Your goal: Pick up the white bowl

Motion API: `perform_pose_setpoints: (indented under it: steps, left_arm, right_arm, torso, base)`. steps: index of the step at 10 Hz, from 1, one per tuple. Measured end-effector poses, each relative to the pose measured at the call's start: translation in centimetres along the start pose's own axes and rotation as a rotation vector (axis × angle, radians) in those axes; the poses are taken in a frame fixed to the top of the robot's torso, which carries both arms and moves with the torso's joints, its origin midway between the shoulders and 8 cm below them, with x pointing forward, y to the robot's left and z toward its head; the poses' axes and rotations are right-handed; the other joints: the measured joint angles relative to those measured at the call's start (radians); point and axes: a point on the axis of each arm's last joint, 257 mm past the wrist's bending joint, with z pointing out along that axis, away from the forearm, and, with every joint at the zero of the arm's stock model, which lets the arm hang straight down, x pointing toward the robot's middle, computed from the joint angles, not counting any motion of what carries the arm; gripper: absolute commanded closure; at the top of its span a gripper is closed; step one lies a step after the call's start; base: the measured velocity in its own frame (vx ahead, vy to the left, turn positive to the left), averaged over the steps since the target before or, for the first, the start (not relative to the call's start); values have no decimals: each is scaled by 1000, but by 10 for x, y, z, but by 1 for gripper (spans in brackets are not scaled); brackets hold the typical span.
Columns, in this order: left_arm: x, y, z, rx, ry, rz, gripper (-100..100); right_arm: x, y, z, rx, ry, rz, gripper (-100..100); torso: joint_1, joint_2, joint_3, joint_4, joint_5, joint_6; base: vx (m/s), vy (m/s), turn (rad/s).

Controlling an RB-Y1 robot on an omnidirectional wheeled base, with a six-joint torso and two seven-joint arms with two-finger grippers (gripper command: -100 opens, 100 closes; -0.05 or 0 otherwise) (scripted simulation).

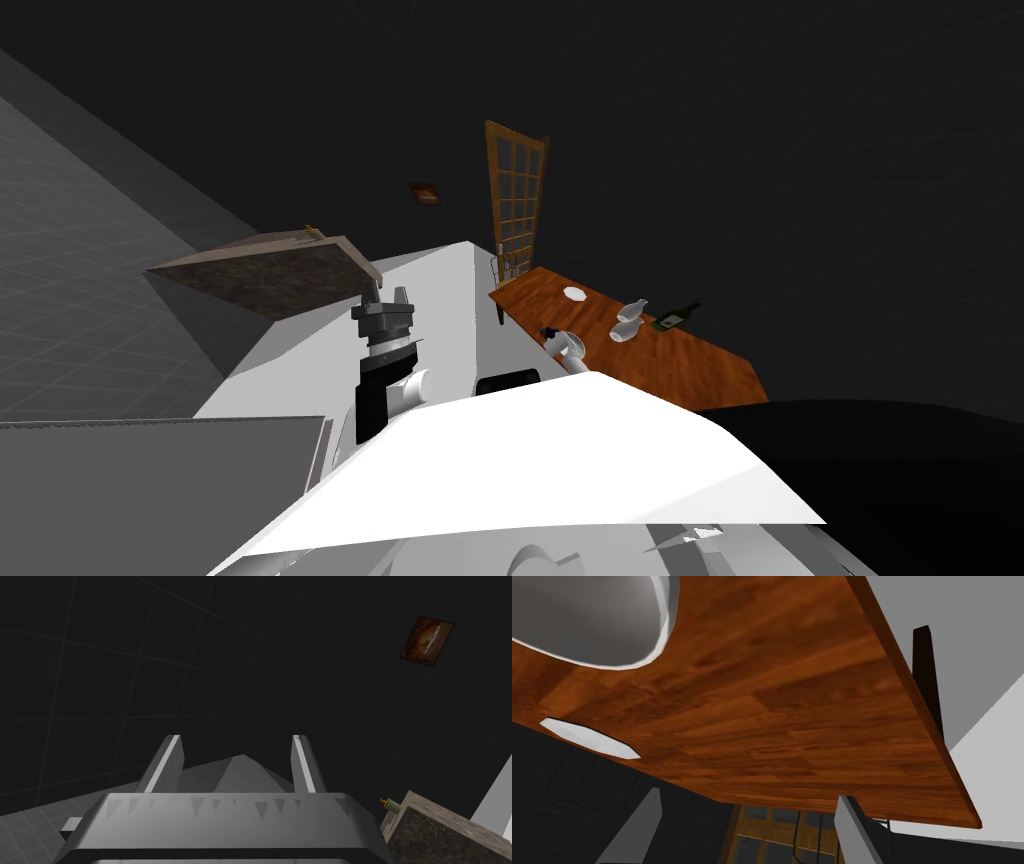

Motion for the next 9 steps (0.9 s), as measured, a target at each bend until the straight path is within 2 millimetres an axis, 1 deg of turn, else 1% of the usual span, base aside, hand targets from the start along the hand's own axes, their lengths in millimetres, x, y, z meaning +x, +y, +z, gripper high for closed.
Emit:
perform_pose_setpoints:
  steps: [2,4,6,7,9]
  left_arm:
    - [0,0,0,0,0,0,0]
    - [0,0,0,0,0,0,0]
    - [0,0,0,0,0,0,0]
    - [0,0,0,0,0,0,0]
    - [0,0,0,0,0,0,0]
  right_arm:
    - [24,-5,4,26,66,-65,-100]
    - [53,-9,4,55,146,-153,-100]
    - [73,-14,3,71,194,-202,-100]
    - [79,-17,4,75,211,-218,-100]
    - [101,-22,5,87,263,-265,-100]
  torso:
    - [1,0,0,0,0,0]
    - [0,-1,0,0,0,0]
    - [1,-1,-1,0,0,0]
    - [1,-1,-1,0,0,0]
    - [0,-2,-1,0,0,0]
  base:
    - [-17,-32,36]
    - [-12,-40,24]
    - [-4,-21,9]
    - [4,-24,13]
    - [6,-37,10]
